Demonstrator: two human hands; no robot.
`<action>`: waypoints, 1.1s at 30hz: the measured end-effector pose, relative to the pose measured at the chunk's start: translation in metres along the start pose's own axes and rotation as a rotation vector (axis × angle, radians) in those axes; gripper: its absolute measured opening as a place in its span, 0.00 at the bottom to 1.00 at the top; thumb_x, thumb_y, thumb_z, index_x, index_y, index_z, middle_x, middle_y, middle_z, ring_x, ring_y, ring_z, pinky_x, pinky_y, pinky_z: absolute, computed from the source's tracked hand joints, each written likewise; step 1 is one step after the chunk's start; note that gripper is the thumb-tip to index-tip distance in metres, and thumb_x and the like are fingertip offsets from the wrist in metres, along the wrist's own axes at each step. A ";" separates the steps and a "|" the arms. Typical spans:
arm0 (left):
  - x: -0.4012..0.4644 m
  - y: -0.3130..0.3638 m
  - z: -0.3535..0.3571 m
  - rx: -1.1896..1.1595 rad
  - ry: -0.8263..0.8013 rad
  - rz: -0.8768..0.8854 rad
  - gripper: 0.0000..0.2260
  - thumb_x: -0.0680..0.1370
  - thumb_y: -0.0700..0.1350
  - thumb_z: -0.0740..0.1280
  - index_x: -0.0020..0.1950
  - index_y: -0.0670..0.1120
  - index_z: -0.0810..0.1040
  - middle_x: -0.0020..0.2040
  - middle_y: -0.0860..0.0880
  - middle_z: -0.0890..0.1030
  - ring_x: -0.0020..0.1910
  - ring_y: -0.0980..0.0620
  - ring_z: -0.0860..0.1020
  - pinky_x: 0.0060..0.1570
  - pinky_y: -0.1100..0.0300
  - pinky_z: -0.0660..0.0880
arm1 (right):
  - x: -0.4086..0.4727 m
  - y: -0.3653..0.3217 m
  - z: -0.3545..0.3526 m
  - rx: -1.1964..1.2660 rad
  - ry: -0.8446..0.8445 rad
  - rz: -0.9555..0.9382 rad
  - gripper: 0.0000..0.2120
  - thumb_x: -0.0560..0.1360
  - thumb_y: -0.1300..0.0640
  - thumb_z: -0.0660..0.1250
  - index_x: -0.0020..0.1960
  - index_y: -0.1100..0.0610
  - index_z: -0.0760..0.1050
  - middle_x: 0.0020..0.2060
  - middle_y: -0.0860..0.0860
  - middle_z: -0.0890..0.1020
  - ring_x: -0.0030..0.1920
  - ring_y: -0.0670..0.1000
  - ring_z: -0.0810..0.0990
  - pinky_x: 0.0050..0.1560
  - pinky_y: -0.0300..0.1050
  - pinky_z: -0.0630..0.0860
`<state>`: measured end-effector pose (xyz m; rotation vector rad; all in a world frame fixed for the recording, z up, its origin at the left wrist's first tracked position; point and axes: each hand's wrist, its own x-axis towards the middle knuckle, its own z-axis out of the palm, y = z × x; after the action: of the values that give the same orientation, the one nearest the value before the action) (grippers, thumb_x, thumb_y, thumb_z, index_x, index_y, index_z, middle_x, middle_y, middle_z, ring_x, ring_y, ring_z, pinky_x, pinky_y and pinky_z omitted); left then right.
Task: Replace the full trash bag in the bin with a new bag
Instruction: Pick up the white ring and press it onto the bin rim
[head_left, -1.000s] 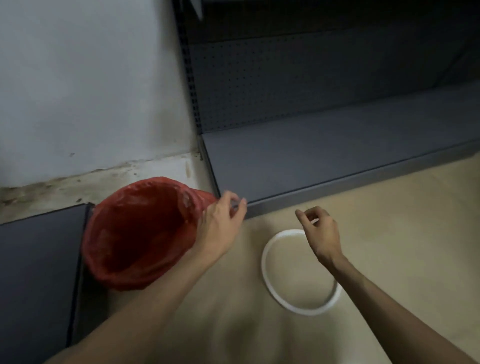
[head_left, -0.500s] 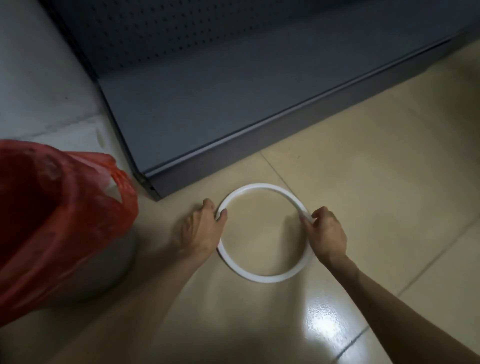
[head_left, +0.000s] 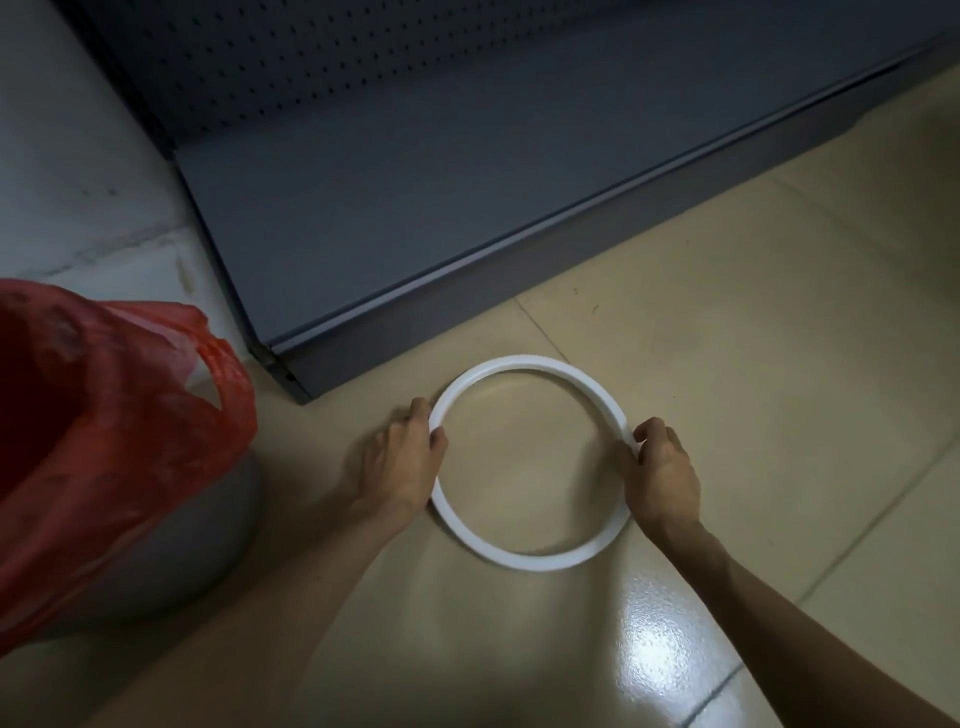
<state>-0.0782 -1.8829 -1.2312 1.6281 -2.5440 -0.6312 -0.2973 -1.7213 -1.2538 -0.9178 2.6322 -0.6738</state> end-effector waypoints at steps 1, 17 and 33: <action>-0.001 0.003 -0.007 -0.017 0.010 -0.004 0.08 0.81 0.49 0.59 0.53 0.45 0.68 0.46 0.42 0.81 0.43 0.41 0.79 0.38 0.52 0.71 | 0.000 -0.004 -0.008 0.015 0.020 -0.023 0.08 0.78 0.55 0.63 0.52 0.59 0.68 0.46 0.54 0.75 0.42 0.58 0.75 0.41 0.49 0.71; -0.010 0.009 -0.216 -0.171 0.260 -0.057 0.07 0.79 0.48 0.62 0.51 0.45 0.71 0.43 0.42 0.81 0.44 0.37 0.80 0.43 0.44 0.77 | 0.025 -0.185 -0.145 0.119 0.186 -0.388 0.06 0.77 0.58 0.65 0.48 0.60 0.71 0.42 0.54 0.74 0.35 0.53 0.71 0.37 0.45 0.66; -0.126 -0.153 -0.334 -0.122 0.541 -0.431 0.05 0.79 0.48 0.63 0.46 0.48 0.72 0.36 0.51 0.77 0.34 0.50 0.76 0.29 0.57 0.67 | -0.042 -0.395 -0.090 0.168 -0.171 -0.789 0.10 0.78 0.55 0.65 0.43 0.58 0.68 0.37 0.54 0.76 0.36 0.57 0.76 0.36 0.53 0.74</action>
<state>0.1958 -1.9297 -0.9607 1.9823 -1.7665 -0.2954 -0.0984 -1.9370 -0.9718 -1.8732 1.9709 -0.9070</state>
